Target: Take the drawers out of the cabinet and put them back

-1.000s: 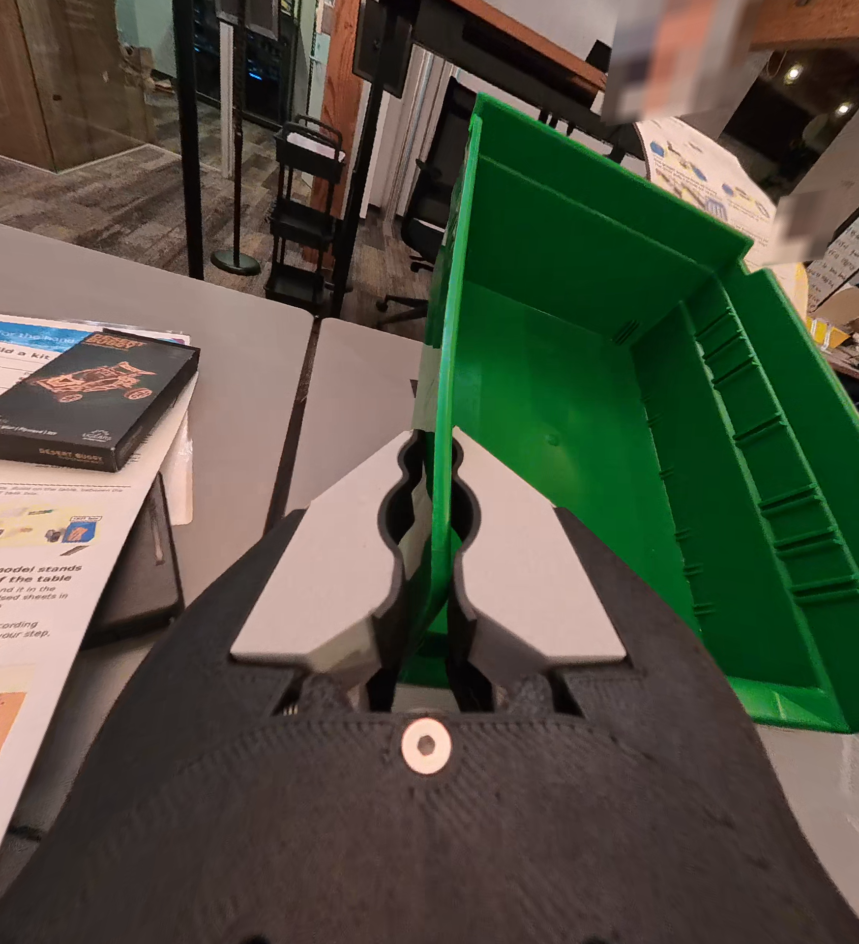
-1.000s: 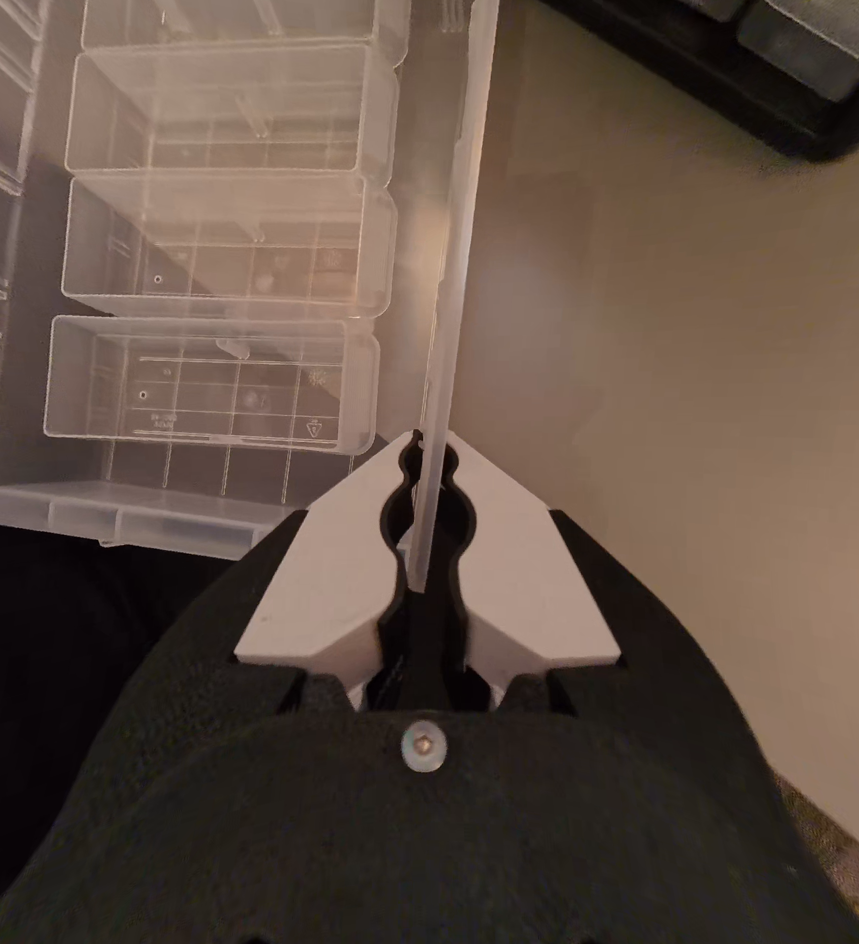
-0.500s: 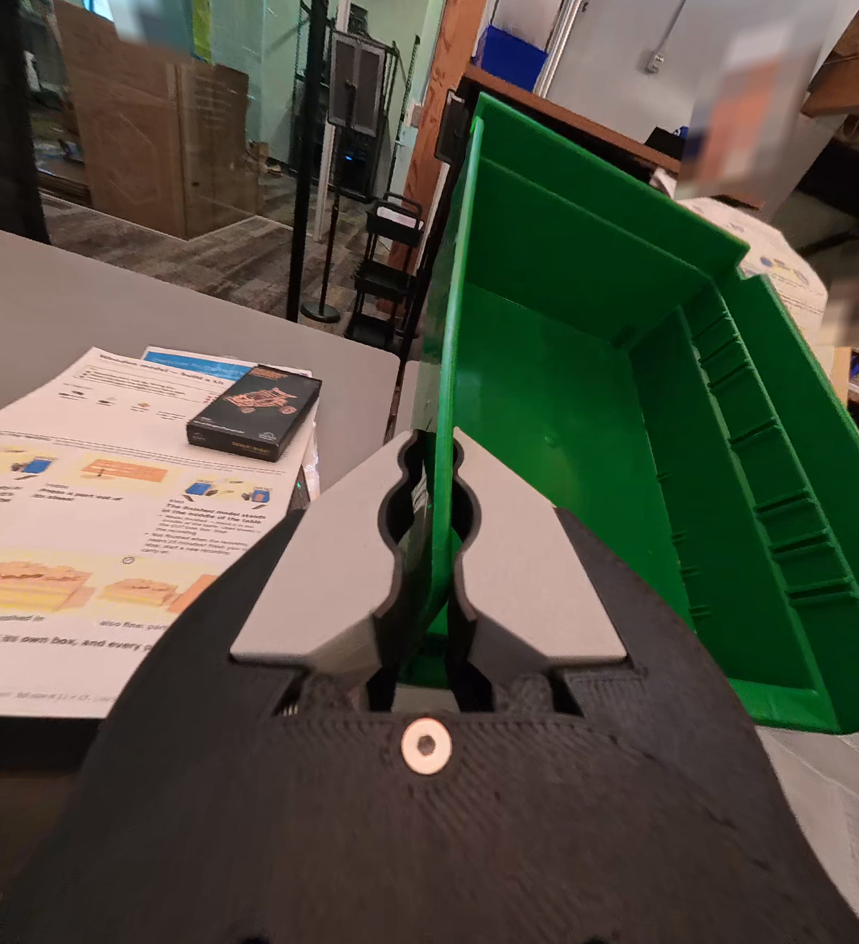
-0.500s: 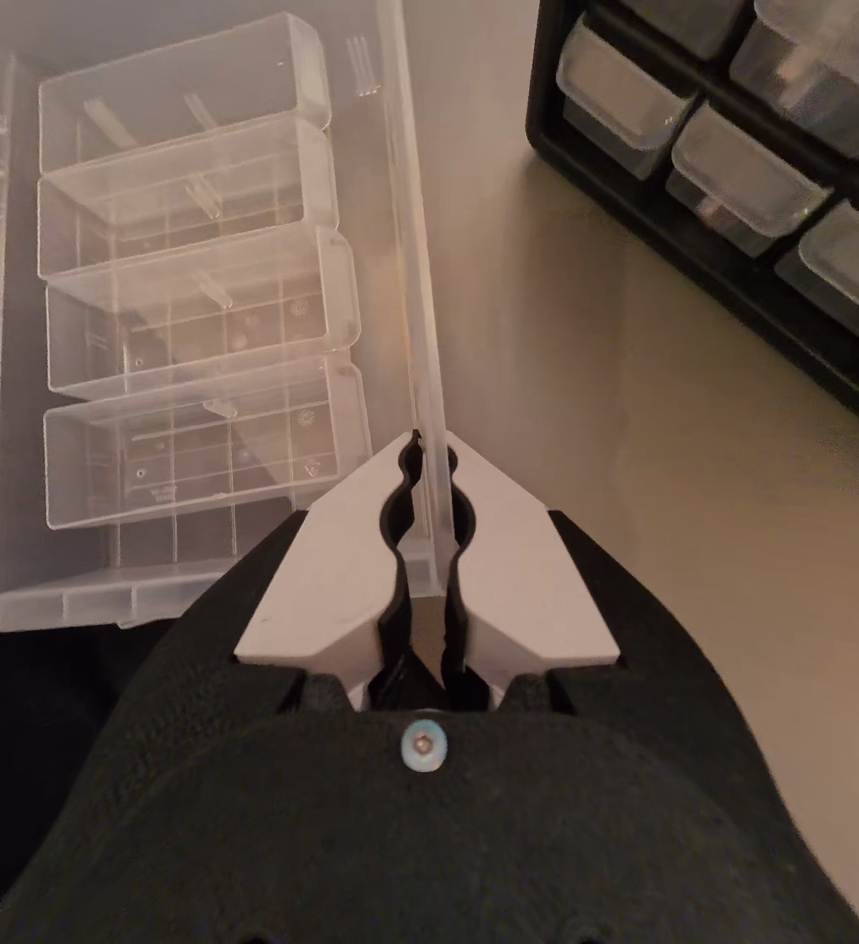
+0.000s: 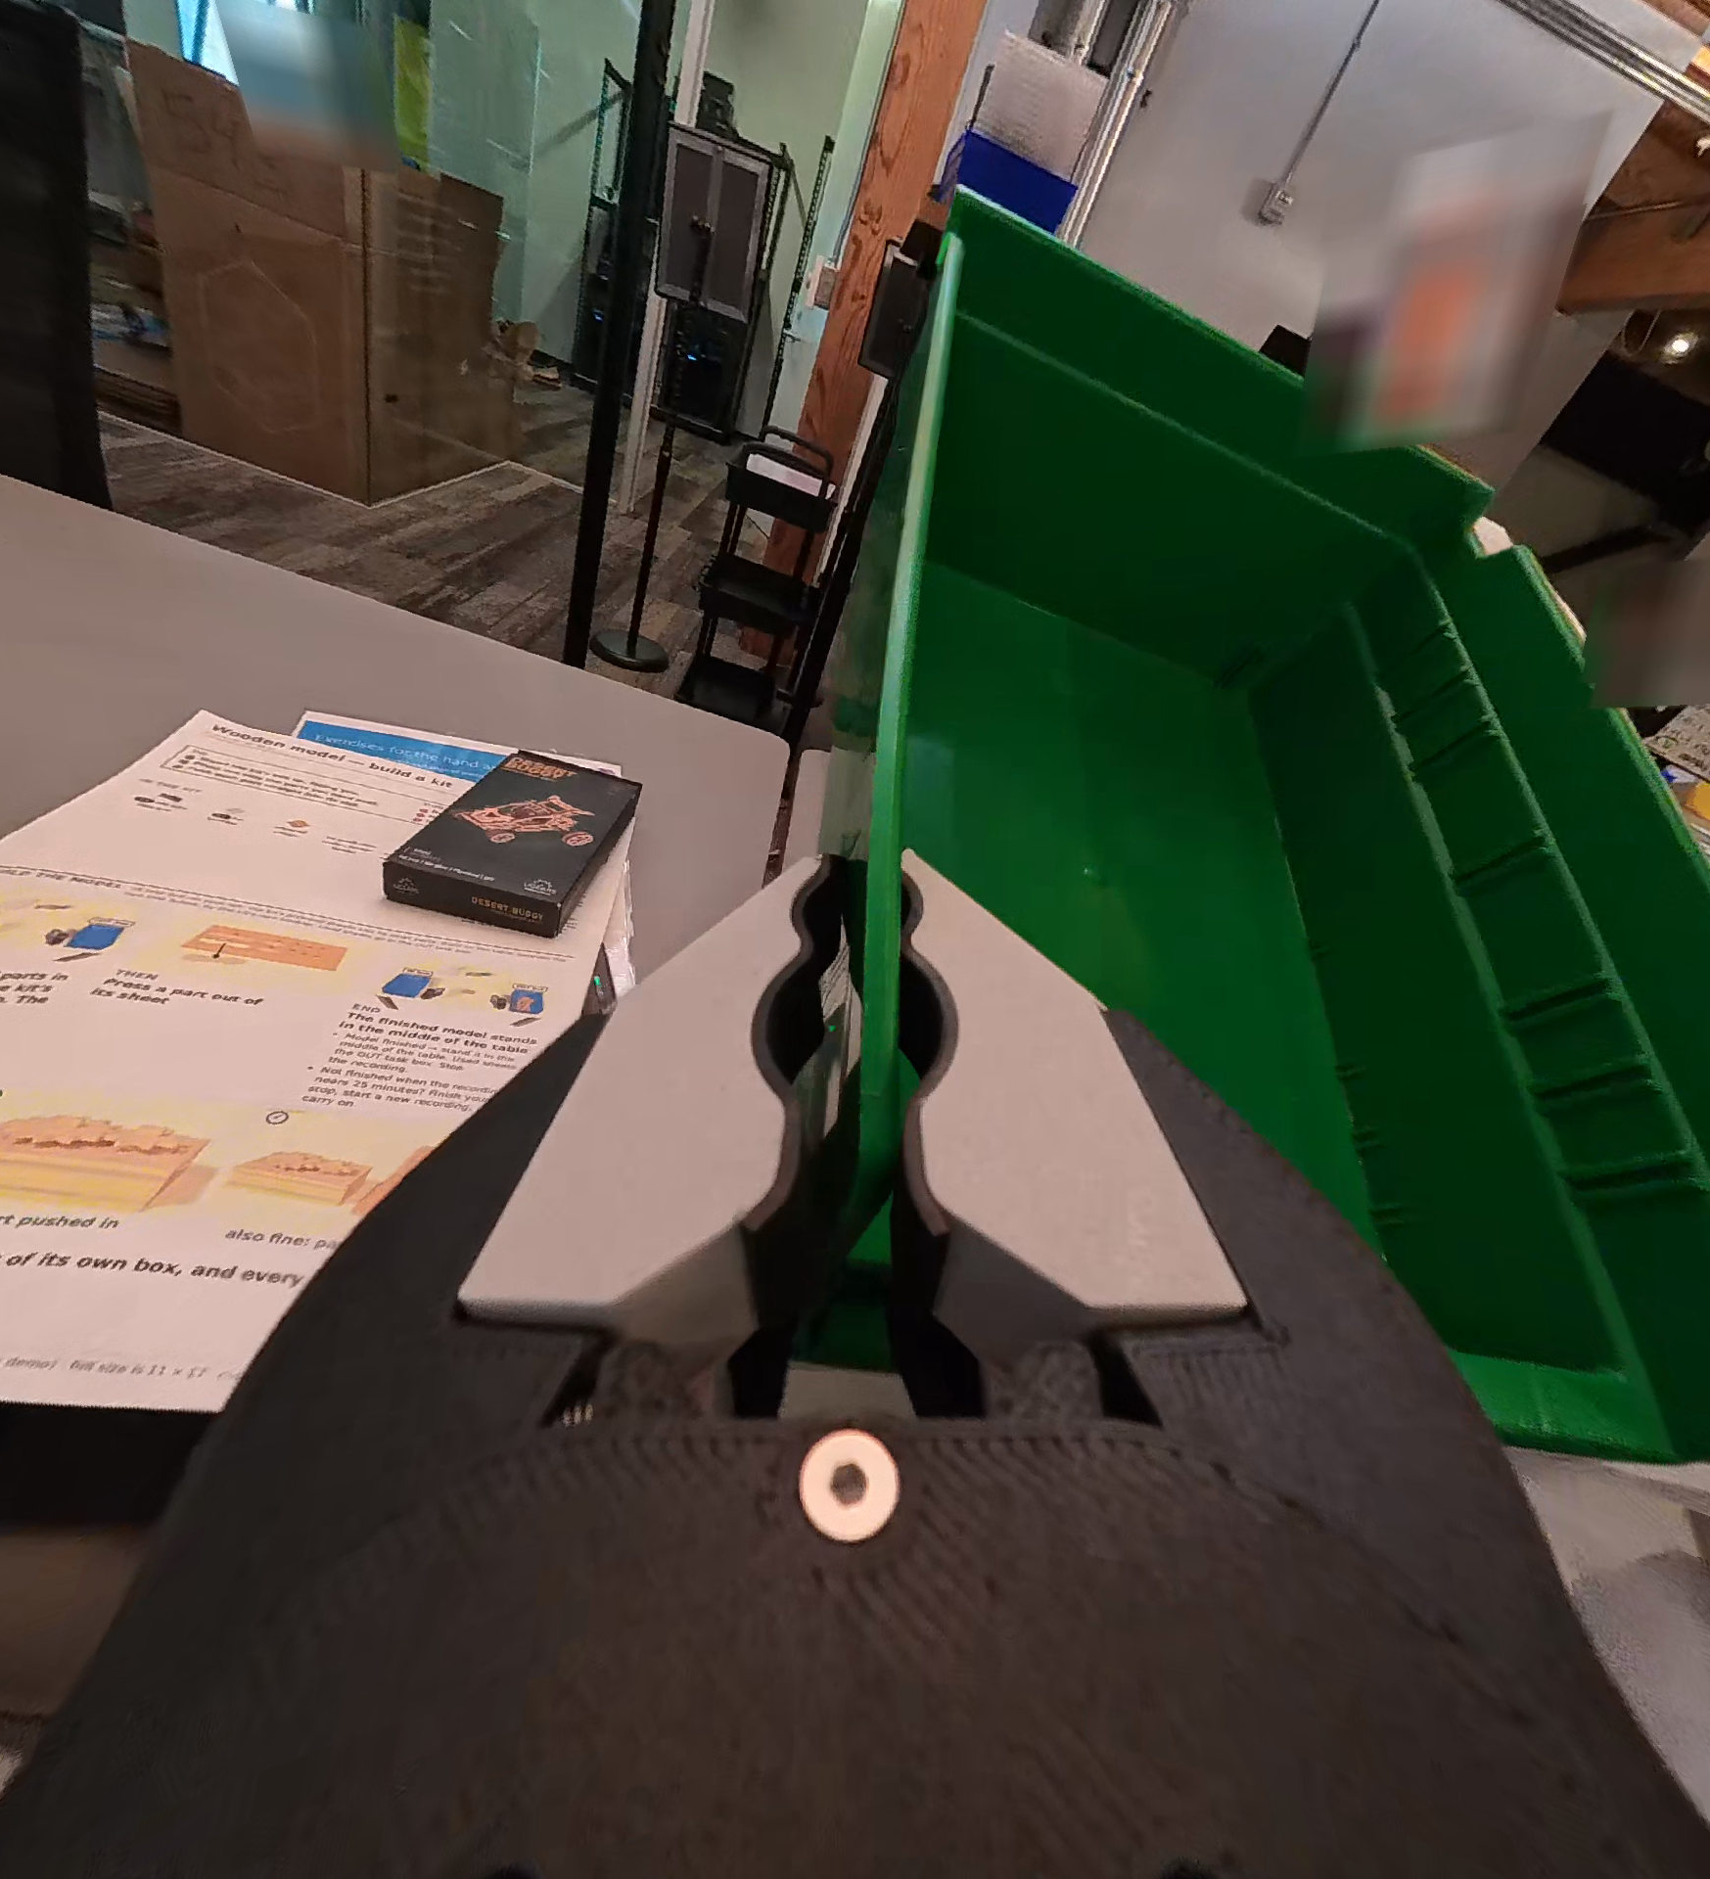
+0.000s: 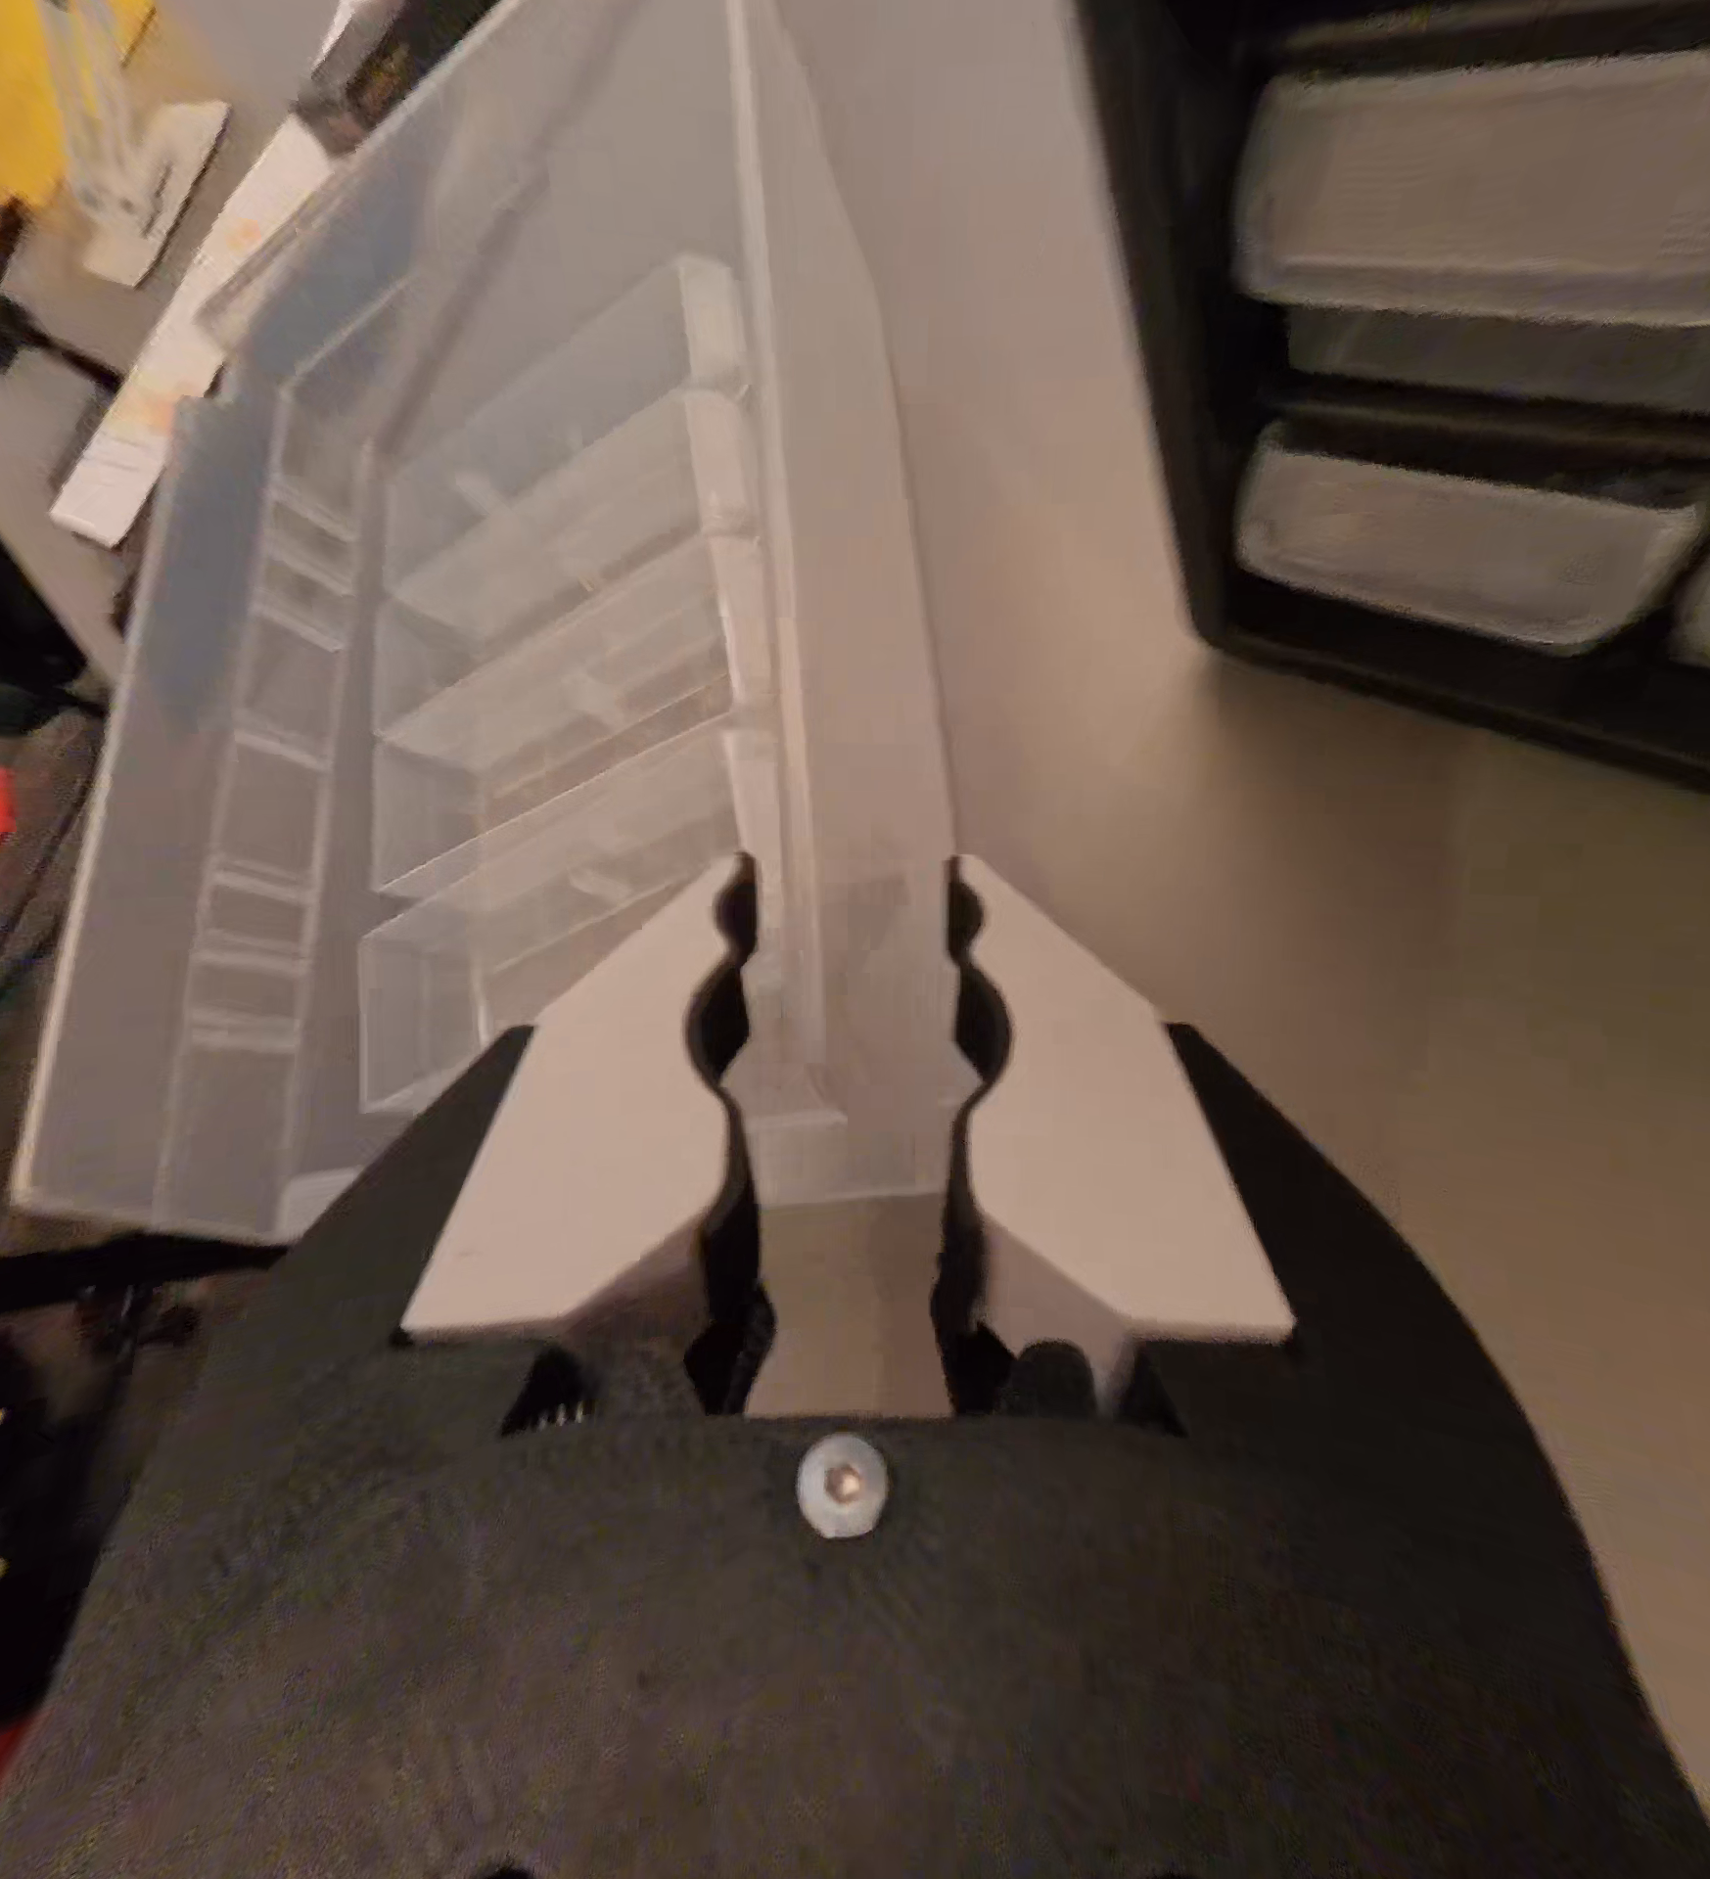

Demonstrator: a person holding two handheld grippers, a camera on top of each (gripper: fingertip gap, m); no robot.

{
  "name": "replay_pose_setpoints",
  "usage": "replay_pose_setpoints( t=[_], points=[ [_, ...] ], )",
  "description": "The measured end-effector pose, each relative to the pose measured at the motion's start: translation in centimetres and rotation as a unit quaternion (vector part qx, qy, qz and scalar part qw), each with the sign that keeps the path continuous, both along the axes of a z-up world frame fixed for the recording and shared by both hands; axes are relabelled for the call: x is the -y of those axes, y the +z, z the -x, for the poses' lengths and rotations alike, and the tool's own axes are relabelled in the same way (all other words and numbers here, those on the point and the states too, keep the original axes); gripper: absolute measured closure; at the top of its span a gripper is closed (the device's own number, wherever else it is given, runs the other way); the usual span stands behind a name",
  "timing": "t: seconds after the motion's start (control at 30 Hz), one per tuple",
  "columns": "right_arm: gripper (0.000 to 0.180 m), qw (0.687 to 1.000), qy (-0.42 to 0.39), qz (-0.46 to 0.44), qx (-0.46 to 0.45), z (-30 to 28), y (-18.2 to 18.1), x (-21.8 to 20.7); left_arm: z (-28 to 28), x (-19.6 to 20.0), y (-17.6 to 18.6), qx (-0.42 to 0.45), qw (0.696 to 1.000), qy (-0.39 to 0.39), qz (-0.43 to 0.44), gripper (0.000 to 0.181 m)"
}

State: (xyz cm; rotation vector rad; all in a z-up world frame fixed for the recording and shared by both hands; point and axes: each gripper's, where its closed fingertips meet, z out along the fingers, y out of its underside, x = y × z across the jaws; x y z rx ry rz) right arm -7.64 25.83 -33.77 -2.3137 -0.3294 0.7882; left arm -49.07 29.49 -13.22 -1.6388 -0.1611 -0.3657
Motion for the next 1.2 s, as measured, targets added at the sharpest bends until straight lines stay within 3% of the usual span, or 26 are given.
replay_pose_setpoints(
  t=[0.03, 0.17, 0.23, 0.3, 0.4, 0.47, 0.57, 0.63, 0.77, 0.97, 1.13, 1.2],
  points=[
    [0.137, 1.000, 0.017, 0.001, -0.002, 0.7, 0.2, 0.3, -0.1, -0.1, 0.0, 0.000, 1.000, -0.002, 0.000, 0.175],
    [0.122, 0.987, 0.075, -0.130, 0.061, 0.1, 4.5, 1.7, -0.1, -0.1, 0.4, 0.006, 1.000, -0.006, -0.005, 0.175],
    [0.122, 0.953, 0.155, -0.247, 0.077, 1.3, 8.5, 4.3, -0.1, 0.0, 0.9, 0.009, 1.000, -0.006, -0.010, 0.175],
    [0.125, 0.895, 0.261, -0.339, 0.127, 3.3, 9.6, 7.6, -0.1, 0.0, 1.4, 0.013, 1.000, -0.008, -0.016, 0.176],
    [0.128, 0.798, 0.411, -0.387, 0.212, 6.6, 5.8, 11.2, -0.6, 0.0, 2.2, 0.028, 0.999, -0.018, -0.029, 0.175],
    [0.133, 0.742, 0.461, -0.400, 0.278, 7.8, 2.2, 11.4, -1.1, -0.1, 2.7, 0.036, 0.998, -0.024, -0.036, 0.175],
    [0.144, 0.710, 0.481, -0.414, 0.306, 9.2, -0.3, 10.4, -1.7, -0.2, 3.3, 0.036, 0.998, -0.032, -0.039, 0.175],
    [0.155, 0.714, 0.481, -0.415, 0.295, 10.1, -0.7, 9.8, -1.9, -0.2, 3.6, 0.030, 0.998, -0.035, -0.040, 0.176],
    [0.156, 0.717, 0.475, -0.420, 0.291, 11.9, -0.9, 8.2, -2.1, -0.4, 3.6, 0.025, 0.998, -0.035, -0.039, 0.175],
    [0.158, 0.762, 0.424, -0.395, 0.288, 15.8, -0.9, 4.3, -2.0, -0.8, 2.9, 0.036, 0.998, -0.036, -0.032, 0.175],
    [0.158, 0.822, 0.360, -0.339, 0.283, 19.2, -0.9, -0.7, -2.9, -1.2, 3.2, 0.063, 0.996, -0.045, -0.037, 0.176],
    [0.158, 0.824, 0.344, -0.342, 0.293, 20.7, -0.9, -2.8, -3.9, -1.4, 3.5, 0.071, 0.995, -0.056, -0.042, 0.175]
  ],
)
